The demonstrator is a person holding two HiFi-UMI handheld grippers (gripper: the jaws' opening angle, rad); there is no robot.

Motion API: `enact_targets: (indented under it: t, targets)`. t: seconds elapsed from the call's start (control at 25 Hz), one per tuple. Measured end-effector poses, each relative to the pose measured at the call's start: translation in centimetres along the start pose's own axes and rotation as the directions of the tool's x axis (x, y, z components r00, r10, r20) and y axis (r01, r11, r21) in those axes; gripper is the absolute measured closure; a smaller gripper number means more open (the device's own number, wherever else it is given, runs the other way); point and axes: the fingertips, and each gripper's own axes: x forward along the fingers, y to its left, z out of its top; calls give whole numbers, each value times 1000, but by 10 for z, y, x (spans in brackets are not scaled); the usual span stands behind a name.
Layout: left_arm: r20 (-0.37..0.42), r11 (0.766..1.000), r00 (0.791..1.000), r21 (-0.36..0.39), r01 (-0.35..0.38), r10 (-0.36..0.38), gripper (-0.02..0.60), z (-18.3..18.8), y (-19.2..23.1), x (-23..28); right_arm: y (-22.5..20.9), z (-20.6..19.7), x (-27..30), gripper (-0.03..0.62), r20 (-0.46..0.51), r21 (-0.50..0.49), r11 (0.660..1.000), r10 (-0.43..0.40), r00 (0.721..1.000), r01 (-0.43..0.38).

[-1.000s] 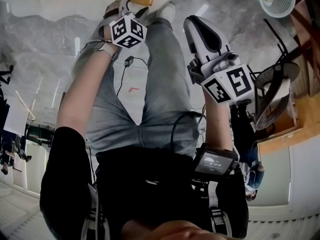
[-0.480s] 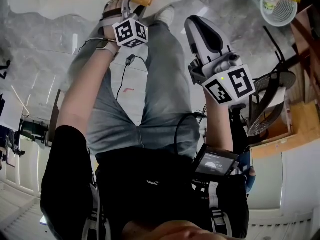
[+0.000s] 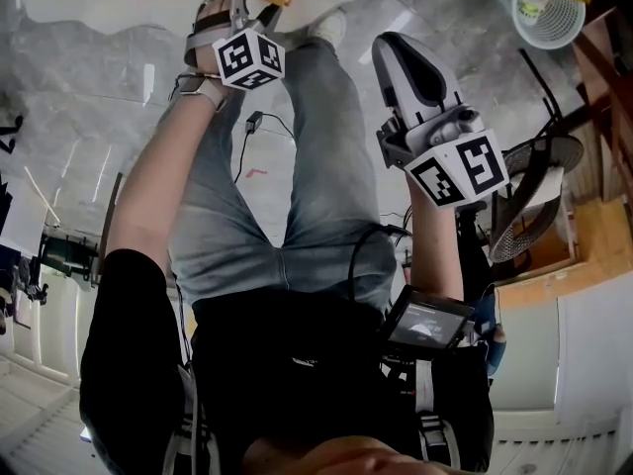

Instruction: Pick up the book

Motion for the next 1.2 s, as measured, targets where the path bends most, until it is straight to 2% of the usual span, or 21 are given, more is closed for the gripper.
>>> enact_targets:
  t: [0.28, 0.68, 1.2]
  targets:
    - [50, 999, 999, -29, -19, 20, 293, -1, 33, -37, 34, 8, 3, 546, 8, 22, 999, -23, 1000, 22]
    - [144, 997, 988, 41, -61, 54, 293, -2, 94, -80, 86, 31, 18, 546, 44, 54, 996, -66, 997, 63]
    - [271, 984, 961, 151, -93, 50, 293, 40, 134, -95, 92, 53, 11, 546, 129, 102, 987, -134, 983, 121]
